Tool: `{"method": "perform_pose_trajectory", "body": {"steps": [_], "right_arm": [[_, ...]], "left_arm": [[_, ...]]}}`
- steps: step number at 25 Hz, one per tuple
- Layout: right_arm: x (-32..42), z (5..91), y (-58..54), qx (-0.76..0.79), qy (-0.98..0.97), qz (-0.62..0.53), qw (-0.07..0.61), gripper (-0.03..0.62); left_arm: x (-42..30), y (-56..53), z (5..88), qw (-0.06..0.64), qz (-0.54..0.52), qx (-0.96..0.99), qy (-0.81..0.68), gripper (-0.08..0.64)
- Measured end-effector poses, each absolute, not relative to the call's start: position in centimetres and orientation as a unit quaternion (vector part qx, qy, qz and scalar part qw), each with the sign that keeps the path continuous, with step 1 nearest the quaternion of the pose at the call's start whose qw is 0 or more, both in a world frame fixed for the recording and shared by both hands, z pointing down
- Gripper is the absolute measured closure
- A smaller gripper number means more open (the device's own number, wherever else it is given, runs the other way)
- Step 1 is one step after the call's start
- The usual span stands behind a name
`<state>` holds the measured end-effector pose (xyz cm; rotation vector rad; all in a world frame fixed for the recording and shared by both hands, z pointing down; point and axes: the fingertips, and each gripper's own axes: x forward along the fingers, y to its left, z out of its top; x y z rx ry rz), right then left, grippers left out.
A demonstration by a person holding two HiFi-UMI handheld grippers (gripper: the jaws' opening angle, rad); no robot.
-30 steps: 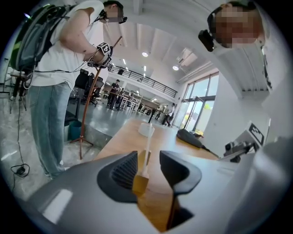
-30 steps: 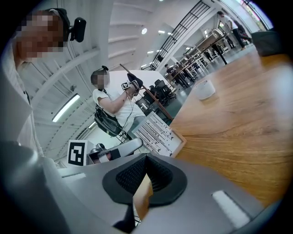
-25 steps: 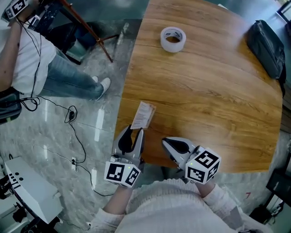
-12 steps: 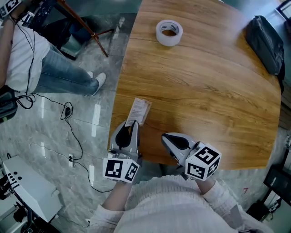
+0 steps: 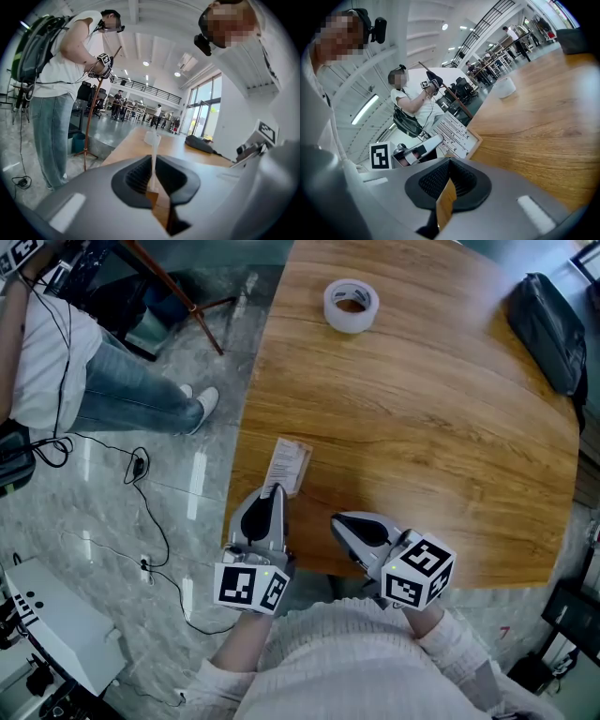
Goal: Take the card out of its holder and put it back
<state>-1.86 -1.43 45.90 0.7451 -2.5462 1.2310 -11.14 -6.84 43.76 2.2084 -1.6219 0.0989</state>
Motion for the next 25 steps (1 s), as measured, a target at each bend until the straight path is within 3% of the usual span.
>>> {"method": "perform_pose_trajectory", "body": {"steps": [25], "right_arm": [[-1.84,45.53,-1.82,0.256,-0.868,0.413,0.106,0.598]], "left_arm": [[-10.93,-6.98,42.93,0.172,0.035,0.799,-0.576,0.54]]}}
